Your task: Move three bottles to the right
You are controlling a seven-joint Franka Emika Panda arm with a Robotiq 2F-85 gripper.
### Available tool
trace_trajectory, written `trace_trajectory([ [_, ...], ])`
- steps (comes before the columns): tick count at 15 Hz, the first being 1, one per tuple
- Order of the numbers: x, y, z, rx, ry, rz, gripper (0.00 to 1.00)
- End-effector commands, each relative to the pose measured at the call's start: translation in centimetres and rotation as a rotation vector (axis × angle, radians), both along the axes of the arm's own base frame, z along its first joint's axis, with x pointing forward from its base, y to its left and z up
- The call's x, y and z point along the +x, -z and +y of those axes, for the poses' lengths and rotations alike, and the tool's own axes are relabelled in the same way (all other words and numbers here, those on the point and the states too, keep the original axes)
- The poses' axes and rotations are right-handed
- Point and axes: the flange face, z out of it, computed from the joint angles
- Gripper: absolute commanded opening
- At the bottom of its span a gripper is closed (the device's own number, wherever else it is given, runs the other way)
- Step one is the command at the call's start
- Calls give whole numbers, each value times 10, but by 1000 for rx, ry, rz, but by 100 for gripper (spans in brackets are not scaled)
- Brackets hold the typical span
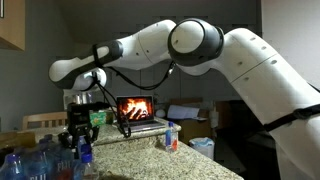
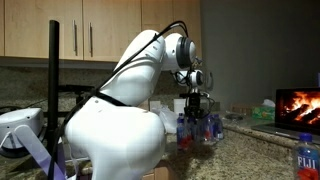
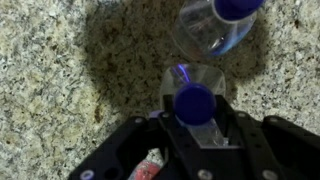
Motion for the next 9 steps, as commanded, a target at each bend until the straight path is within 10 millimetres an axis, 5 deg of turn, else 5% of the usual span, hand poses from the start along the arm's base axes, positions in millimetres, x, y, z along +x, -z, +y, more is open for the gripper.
trace_trajectory([
  [1,-2,-7,1,-14,30,12,18],
  [9,-1,-41,-14,-63,27,-54,18],
])
